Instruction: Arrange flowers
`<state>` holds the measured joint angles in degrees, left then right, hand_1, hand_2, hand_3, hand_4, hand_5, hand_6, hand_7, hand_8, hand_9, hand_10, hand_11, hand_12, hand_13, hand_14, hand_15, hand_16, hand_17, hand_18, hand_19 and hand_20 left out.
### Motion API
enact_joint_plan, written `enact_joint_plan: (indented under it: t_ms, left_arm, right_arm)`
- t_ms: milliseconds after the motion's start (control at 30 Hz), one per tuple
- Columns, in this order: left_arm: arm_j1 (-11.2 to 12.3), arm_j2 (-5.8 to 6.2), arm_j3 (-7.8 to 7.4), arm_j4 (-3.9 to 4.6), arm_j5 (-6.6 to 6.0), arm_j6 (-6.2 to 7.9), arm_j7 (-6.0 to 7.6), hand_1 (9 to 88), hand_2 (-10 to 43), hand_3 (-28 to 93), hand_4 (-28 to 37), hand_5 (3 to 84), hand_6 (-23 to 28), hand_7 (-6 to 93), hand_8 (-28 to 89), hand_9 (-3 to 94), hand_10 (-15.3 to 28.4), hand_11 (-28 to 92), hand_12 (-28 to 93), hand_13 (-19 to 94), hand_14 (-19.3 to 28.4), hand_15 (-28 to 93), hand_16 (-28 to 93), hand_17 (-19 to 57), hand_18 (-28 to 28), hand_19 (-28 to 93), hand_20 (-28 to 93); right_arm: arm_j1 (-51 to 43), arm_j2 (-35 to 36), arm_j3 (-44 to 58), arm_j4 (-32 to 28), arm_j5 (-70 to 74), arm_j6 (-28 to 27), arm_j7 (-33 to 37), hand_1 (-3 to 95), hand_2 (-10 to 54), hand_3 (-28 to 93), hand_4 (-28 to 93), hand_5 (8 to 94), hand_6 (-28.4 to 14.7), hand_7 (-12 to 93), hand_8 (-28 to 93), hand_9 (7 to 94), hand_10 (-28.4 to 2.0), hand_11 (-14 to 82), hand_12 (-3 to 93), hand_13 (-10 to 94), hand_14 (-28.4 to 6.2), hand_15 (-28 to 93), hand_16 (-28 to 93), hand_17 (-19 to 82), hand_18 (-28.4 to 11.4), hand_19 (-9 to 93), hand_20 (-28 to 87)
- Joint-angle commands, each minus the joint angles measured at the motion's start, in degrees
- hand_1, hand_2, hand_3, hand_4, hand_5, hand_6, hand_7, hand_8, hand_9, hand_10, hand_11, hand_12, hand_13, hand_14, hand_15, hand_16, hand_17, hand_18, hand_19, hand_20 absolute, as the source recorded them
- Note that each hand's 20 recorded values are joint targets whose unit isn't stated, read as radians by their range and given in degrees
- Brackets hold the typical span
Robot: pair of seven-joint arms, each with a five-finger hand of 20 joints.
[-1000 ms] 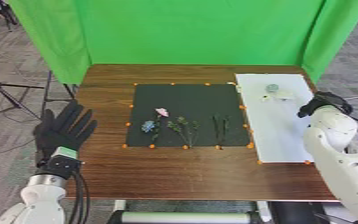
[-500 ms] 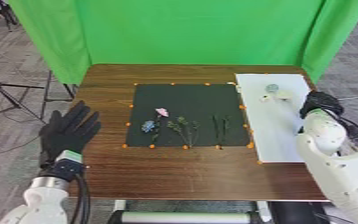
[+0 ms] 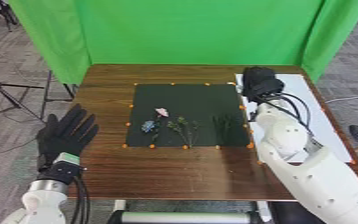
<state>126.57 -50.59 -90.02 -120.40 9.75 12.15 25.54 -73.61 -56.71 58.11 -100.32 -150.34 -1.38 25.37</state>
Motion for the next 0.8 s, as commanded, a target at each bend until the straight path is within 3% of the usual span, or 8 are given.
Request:
enact_joint_plan:
  t_ms: [33, 167, 333, 400, 467, 733, 800]
  left_arm:
    - [-0.94, -0.53, 0.61, 0.33, -0.15, -0.38, 0.10, 22.9, 9.5, 73, -28.3, 39.7, 6.2, 14.6, -9, 33.7, 11.2, 17, 11, 23, 13.3, 32, -6, -6.3, 13.7, 33, 12]
    - [-1.48, -0.38, 1.02, 0.54, 0.25, -0.49, -0.34, 20.6, 11.2, 72, -28.3, 39.9, 5.8, 14.7, -9, 33.6, 11.1, 17, 11, 23, 13.2, 32, -6, -6.3, 13.7, 33, 12]
    - [-0.51, -0.29, 0.27, 0.15, 0.10, 0.35, 0.08, 20.0, 11.3, 72, -28.3, 39.8, 5.9, 14.7, -9, 33.5, 11.2, 17, 11, 23, 13.2, 32, -6, -6.4, 13.7, 33, 12]
    - [-0.46, -0.84, -0.06, 0.15, 1.09, 1.01, -0.94, 20.0, 11.3, 72, -28.3, 39.8, 5.9, 14.6, -9, 33.5, 11.2, 17, 11, 23, 13.2, 32, -6, -6.4, 13.7, 33, 12]
    - [-0.41, -1.08, -0.30, 0.17, 1.25, 0.77, -1.40, 20.0, 11.3, 72, -28.3, 39.8, 5.8, 14.6, -9, 33.5, 11.2, 17, 11, 23, 13.3, 32, -6, -6.4, 13.8, 33, 12]
    - [-0.83, -0.49, 0.19, 0.21, 0.70, 1.19, -0.94, 19.9, 11.4, 72, -28.3, 39.8, 6.0, 14.6, -9, 33.1, 11.2, 17, 11, 23, 13.5, 32, -6, -6.5, 13.9, 33, 12]
    - [-1.33, -0.60, 0.55, 0.13, 0.52, 2.50, -1.24, 19.9, 11.4, 72, -28.3, 39.7, 6.0, 14.7, -9, 32.5, 11.1, 17, 11, 23, 13.5, 32, -6, -6.5, 13.9, 33, 12]
  right_arm:
    - [8.82, -10.43, -13.20, 0.06, -4.92, -5.69, -5.47, 61.6, -9.5, 69, -28, 80.4, 0.6, 26, 6, 91.4, -7.8, 7.8, 41.7, 79, -4.7, 46, 45, 41, -22.9, 88, 45]
    - [9.43, -10.97, -15.64, 0.75, -7.68, -8.49, -6.16, 61.5, -9.5, 69, -28, 80.0, 0.5, 26, 6, 91.2, -7.9, 8.0, 42.0, 79, -4.7, 47, 45, 40, -23.0, 88, 45]
    - [8.37, -10.05, -17.14, 0.34, -8.02, -8.84, -5.99, 61.5, -9.5, 69, -28, 79.6, 0.3, 26, 6, 90.8, -8.2, 8.1, 42.1, 78, -5.0, 47, 45, 40, -23.1, 88, 45]
    - [7.66, -9.73, -17.75, 0.56, -7.67, -8.46, -4.66, 61.4, -9.5, 70, -28, 79.3, 0.3, 26, 6, 90.5, -8.3, 8.1, 42.0, 77, -5.1, 48, 45, 40, -23.2, 88, 45]
    - [7.13, -9.89, -17.90, 1.05, -8.07, -8.82, -4.58, 61.3, -9.5, 70, -28, 79.1, 0.2, 26, 6, 90.5, -8.4, 8.1, 41.8, 77, -5.1, 48, 45, 40, -23.3, 89, 45]
    - [6.31, -10.99, -19.23, 1.44, -6.70, -10.37, -4.24, 60.9, -9.5, 69, -28, 78.8, -0.1, 26, 6, 90.1, -8.6, 8.4, 41.6, 77, -5.5, 49, 44, 40, -23.5, 89, 45]
    - [4.66, -12.09, -17.96, 1.40, -7.38, -11.59, -4.65, 60.9, -9.5, 69, -28, 78.7, -0.2, 26, 6, 89.9, -8.6, 8.4, 41.7, 77, -5.4, 49, 44, 40, -23.6, 89, 45]
